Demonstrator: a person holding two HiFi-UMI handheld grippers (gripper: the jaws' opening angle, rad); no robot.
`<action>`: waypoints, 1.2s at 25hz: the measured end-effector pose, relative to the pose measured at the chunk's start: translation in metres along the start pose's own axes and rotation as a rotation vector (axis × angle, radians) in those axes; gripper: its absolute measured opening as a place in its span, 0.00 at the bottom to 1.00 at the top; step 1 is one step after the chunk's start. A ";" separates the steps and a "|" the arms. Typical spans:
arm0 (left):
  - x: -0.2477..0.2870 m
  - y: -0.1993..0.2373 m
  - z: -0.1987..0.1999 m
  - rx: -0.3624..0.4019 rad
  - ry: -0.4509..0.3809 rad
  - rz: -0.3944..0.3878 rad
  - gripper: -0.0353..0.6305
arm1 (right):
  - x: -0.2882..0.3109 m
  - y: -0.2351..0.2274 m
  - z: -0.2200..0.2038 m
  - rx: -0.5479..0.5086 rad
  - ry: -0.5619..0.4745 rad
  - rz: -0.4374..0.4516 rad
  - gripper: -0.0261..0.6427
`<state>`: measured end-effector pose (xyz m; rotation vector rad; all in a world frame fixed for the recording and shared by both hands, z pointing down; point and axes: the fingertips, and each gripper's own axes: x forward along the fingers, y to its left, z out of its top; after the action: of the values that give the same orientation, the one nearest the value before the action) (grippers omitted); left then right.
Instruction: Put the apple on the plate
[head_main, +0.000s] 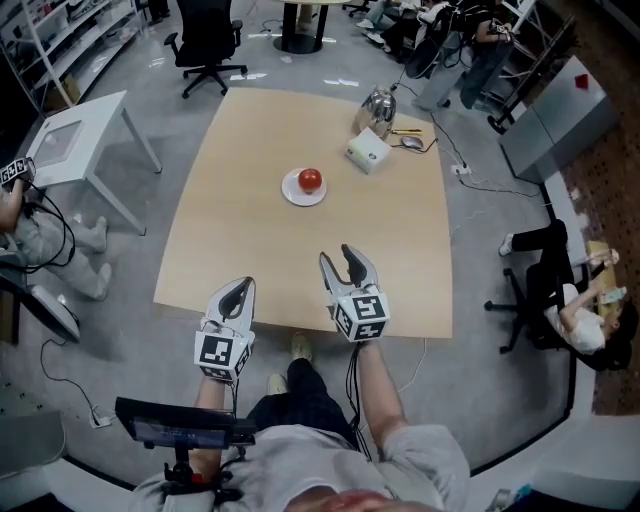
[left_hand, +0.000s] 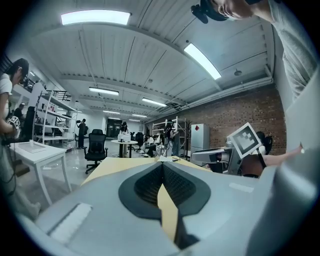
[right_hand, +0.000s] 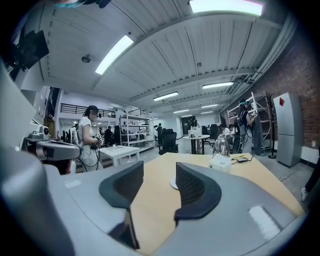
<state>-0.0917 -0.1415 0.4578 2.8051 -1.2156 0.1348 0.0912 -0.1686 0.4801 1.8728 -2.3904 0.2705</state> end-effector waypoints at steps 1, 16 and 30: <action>-0.003 -0.003 0.003 0.001 0.000 0.003 0.08 | -0.005 0.000 0.001 0.006 0.001 0.001 0.34; -0.015 -0.016 0.026 0.022 -0.017 0.020 0.08 | -0.041 0.008 -0.008 0.020 0.019 0.008 0.29; -0.012 -0.016 0.034 0.027 -0.019 0.026 0.08 | -0.066 0.010 -0.006 0.076 -0.007 0.008 0.19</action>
<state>-0.0865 -0.1255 0.4224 2.8210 -1.2644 0.1270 0.0978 -0.1026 0.4733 1.8989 -2.4256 0.3614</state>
